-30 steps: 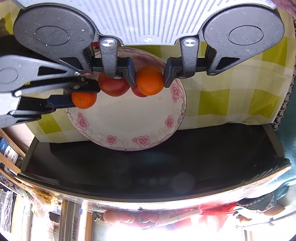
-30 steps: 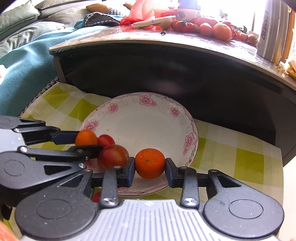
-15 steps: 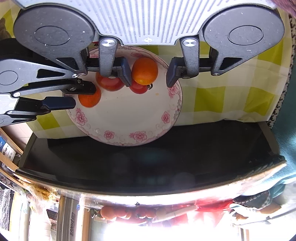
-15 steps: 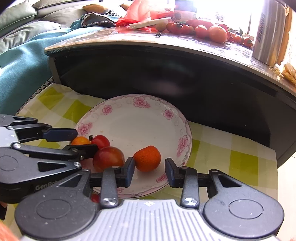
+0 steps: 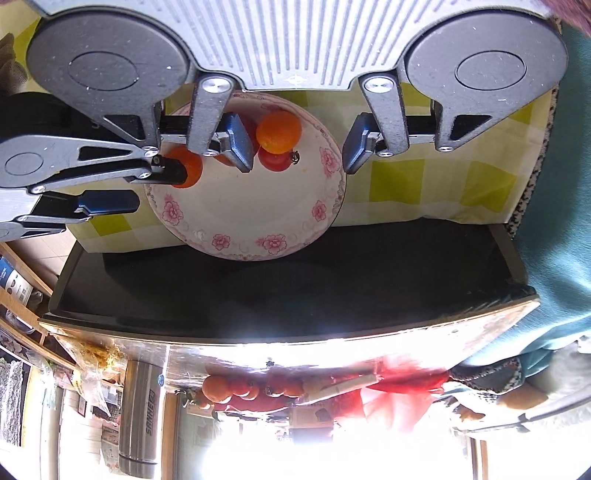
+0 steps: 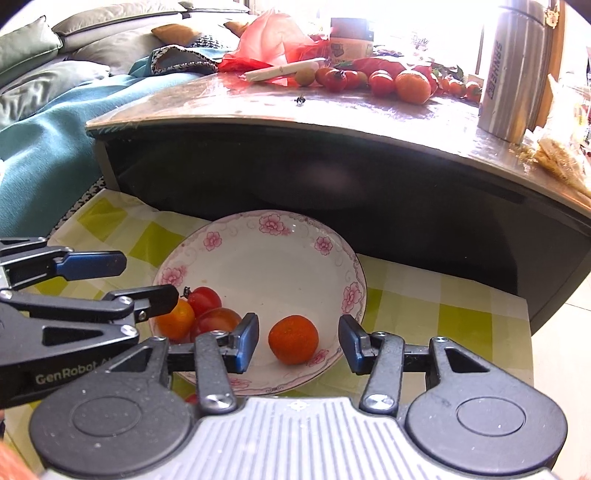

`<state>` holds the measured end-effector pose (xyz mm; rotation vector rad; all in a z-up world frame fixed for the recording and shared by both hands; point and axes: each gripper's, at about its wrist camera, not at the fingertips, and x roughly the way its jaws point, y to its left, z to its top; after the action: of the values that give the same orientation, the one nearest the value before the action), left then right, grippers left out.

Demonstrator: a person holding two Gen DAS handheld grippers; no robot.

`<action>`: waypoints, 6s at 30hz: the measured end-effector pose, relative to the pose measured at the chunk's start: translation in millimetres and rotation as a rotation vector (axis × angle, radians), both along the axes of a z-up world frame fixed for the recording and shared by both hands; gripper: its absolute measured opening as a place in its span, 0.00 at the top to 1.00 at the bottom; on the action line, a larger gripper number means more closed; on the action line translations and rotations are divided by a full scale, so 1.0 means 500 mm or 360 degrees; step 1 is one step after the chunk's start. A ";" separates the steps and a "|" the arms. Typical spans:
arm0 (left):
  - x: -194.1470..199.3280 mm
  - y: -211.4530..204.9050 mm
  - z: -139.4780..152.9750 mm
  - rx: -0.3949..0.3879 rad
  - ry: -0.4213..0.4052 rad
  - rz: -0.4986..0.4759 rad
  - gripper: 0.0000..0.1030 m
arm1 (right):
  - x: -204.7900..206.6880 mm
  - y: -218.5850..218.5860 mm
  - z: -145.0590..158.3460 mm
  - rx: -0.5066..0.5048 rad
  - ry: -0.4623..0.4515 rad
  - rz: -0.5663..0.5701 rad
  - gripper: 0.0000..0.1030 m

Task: Organize fruits
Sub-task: 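Open both tools to release the oranges into the plate, then grasp a brown round fruit with the right tool while the left tool grasps an orange, then carry the brown fruit and orange over the plate with both tools, then open both tools to release the fruits into the plate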

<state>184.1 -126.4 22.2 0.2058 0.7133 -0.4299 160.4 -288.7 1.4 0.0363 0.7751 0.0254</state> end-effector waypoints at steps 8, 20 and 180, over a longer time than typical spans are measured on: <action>-0.035 0.016 0.009 0.0029 0.0005 -0.0014 0.36 | -0.037 0.006 0.022 0.0030 -0.0001 -0.0001 0.51; -0.107 0.060 -0.016 0.0094 0.0111 -0.0082 0.36 | -0.132 0.031 0.007 0.0048 0.0096 0.0101 0.51; 0.054 -0.034 -0.034 -0.0035 0.0027 -0.0173 0.50 | 0.069 -0.029 -0.013 0.0050 -0.0069 0.0059 0.66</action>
<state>211.1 -143.5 5.5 0.2210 0.7157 -0.5431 194.7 -303.1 -5.3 0.0511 0.7323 0.0735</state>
